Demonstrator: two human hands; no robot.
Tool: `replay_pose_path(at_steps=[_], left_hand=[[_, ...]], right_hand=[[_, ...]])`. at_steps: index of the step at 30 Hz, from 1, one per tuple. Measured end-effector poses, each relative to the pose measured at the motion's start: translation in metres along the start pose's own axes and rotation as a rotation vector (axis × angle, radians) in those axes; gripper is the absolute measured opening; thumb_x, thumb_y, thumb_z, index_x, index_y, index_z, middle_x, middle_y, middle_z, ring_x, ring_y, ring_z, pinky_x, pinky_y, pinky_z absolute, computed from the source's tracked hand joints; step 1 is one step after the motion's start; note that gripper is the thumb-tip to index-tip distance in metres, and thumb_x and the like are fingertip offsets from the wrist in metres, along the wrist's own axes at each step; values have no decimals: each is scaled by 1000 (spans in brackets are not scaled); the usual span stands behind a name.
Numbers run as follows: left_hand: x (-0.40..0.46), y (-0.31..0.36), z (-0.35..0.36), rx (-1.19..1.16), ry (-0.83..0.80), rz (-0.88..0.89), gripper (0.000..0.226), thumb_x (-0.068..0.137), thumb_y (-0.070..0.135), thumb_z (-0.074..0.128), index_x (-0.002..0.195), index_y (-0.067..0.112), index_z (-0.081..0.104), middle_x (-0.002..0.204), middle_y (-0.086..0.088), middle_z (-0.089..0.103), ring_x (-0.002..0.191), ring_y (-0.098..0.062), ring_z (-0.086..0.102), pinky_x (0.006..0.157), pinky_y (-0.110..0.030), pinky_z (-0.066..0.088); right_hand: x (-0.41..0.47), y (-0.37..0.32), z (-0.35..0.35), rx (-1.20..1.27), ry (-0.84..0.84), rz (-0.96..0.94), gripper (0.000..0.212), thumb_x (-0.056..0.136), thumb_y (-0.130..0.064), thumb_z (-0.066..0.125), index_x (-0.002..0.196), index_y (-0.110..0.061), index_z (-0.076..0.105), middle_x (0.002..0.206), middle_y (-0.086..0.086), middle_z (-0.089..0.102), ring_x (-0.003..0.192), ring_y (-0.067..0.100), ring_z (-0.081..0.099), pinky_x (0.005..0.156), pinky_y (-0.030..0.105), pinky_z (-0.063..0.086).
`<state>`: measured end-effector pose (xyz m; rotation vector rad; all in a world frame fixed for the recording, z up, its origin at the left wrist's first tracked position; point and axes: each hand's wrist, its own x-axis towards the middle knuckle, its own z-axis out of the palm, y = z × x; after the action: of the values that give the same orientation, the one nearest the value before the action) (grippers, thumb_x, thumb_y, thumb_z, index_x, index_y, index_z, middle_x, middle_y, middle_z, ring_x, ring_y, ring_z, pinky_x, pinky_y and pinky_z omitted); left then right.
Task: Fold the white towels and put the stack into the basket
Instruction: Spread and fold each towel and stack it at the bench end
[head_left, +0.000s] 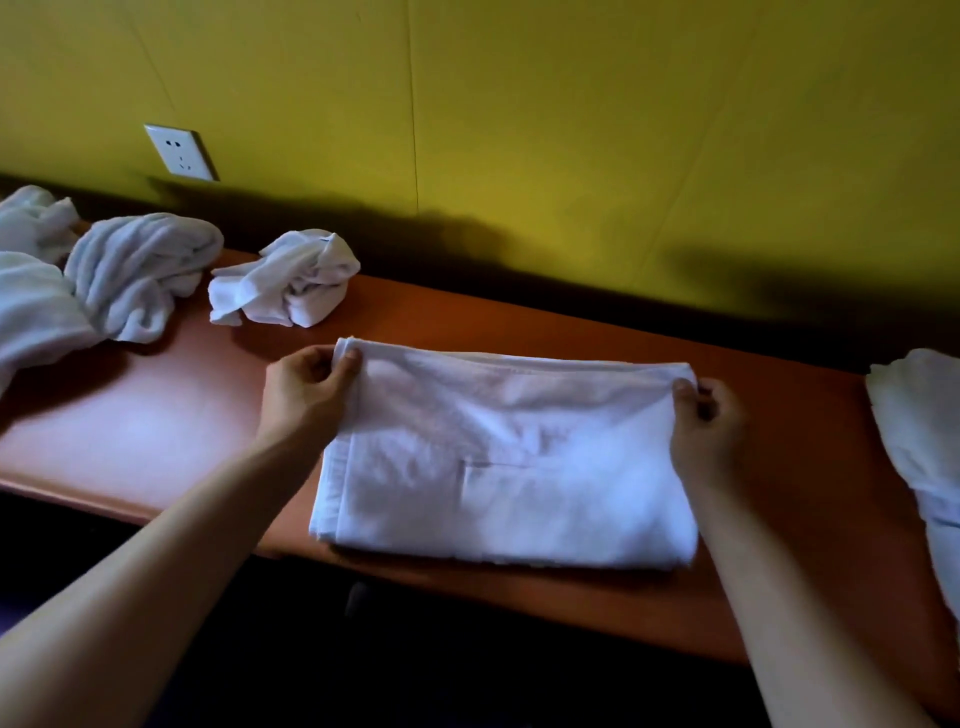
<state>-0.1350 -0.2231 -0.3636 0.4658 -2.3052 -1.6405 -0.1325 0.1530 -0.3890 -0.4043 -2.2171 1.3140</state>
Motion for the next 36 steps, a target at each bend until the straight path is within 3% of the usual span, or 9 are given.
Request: replay_pose_path(at_steps=[2,4,10,14,18,22,27,31,36], left_hand=[[20,0,11,90,25,36,20,97,36,63,91,19,71,73,12,65,65,-3,57,59,-24,44],[40,-2,21,166,29,60,22,98,36,60,93,18,71,75,7,65,70,-13,60,64,-27,44],[78,-34,52,437,-14,90,32,102,35,49,97,11,70,84,-8,66,84,-34,62,68,-34,40],[80,-57,63,501,-12,158,28,99,25,56,122,10,60,118,-20,64,109,-42,57,87,-42,43],[37,-51,72,749,-13,574,37,96,28,52,130,14,57,131,-16,55,105,-43,52,88,-49,42],[-44,-55,88,840,-266,670,46,96,43,43,137,27,58,146,-9,51,121,-35,52,97,-47,40],[-87,-81,93,966,-387,659,61,97,53,37,154,30,37,162,-9,32,148,-36,30,119,-52,25],[-70,-79,91,977,-467,730,61,98,54,36,155,33,32,163,-5,30,150,-33,28,121,-48,20],[-20,-73,88,995,-605,963,56,99,50,38,152,33,41,158,-8,40,143,-37,39,120,-48,24]], right_hand=[[19,1,14,-20,4,-20,20,100,-11,57,97,8,61,78,13,52,73,20,47,53,14,33],[37,6,28,-25,7,-24,21,99,-10,56,95,10,60,77,14,51,73,21,47,56,25,28],[58,33,60,-160,-40,87,26,100,-23,56,96,2,64,81,11,57,76,27,54,63,29,30],[54,48,65,-286,-53,115,25,97,-26,58,110,-4,61,101,17,63,96,37,61,72,32,38],[37,34,63,-443,-20,-386,37,89,-20,58,126,-12,57,123,14,58,113,34,53,94,44,43],[19,30,74,-550,-499,-763,42,97,-24,48,138,-18,55,141,7,55,130,26,50,107,43,38],[11,53,76,-653,-730,-644,51,103,-40,33,154,-33,31,159,-3,34,148,15,26,119,44,24],[1,55,68,-690,-686,-546,54,102,-47,24,155,-35,28,161,-2,30,149,16,25,121,42,21],[-26,49,38,-848,-576,-404,58,101,-54,26,155,-34,28,160,0,33,143,24,35,111,46,32]])
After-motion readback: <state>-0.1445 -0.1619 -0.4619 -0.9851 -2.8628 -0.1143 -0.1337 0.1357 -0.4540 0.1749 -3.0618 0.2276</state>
